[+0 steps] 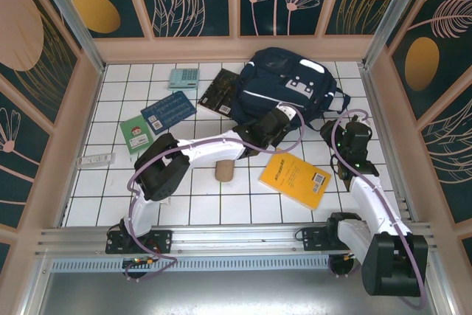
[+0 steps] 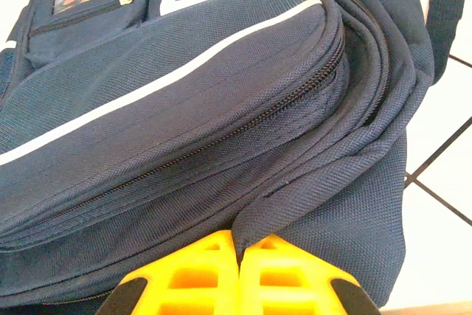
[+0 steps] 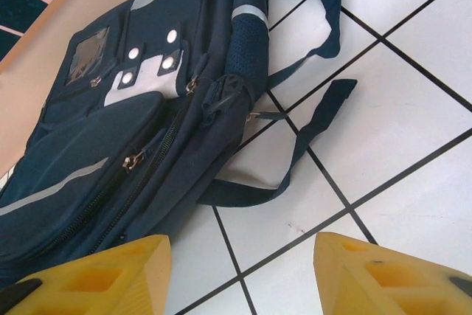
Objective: Pack books, pencil case, and school supplies into a backpack
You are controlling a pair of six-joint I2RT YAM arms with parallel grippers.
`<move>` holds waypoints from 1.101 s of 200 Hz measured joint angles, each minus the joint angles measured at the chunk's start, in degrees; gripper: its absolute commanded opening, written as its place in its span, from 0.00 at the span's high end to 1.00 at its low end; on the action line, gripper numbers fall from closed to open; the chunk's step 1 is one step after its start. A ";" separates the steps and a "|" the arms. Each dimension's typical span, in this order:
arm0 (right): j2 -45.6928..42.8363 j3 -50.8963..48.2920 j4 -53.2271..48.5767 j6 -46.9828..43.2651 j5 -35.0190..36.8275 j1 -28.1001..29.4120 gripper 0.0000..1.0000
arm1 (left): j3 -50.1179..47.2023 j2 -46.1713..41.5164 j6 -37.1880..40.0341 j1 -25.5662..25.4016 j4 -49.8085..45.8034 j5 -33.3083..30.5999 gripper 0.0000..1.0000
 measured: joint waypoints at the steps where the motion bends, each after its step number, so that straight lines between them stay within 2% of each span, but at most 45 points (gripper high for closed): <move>1: 0.04 0.00 0.02 -0.04 -0.09 0.00 0.50 | 0.04 -0.02 -0.09 0.04 -0.09 0.00 1.00; 7: 0.13 0.00 0.13 -0.13 -0.39 0.00 0.55 | 0.28 -0.13 -0.31 0.15 -0.57 0.04 1.00; 20: 0.59 0.00 0.52 -0.09 -0.90 -0.02 0.56 | 0.35 -0.61 -0.83 0.50 -1.46 0.07 1.00; 58: 4.09 -0.42 5.81 -0.55 -5.64 -0.72 0.45 | 0.57 -3.56 -2.38 2.08 -3.87 -0.11 1.00; 98: 7.34 -5.33 18.01 -1.79 -11.58 -0.81 0.44 | 2.34 -6.14 -3.76 4.52 -6.05 -1.01 1.00; 147: 14.16 -4.59 23.74 -4.79 -16.00 -1.55 0.56 | 2.32 -8.04 -4.44 6.43 -6.19 -1.03 1.00; 220: 23.32 -1.22 30.73 -3.10 -24.81 -8.74 0.55 | 0.81 -9.22 -4.42 7.30 -6.21 -0.83 1.00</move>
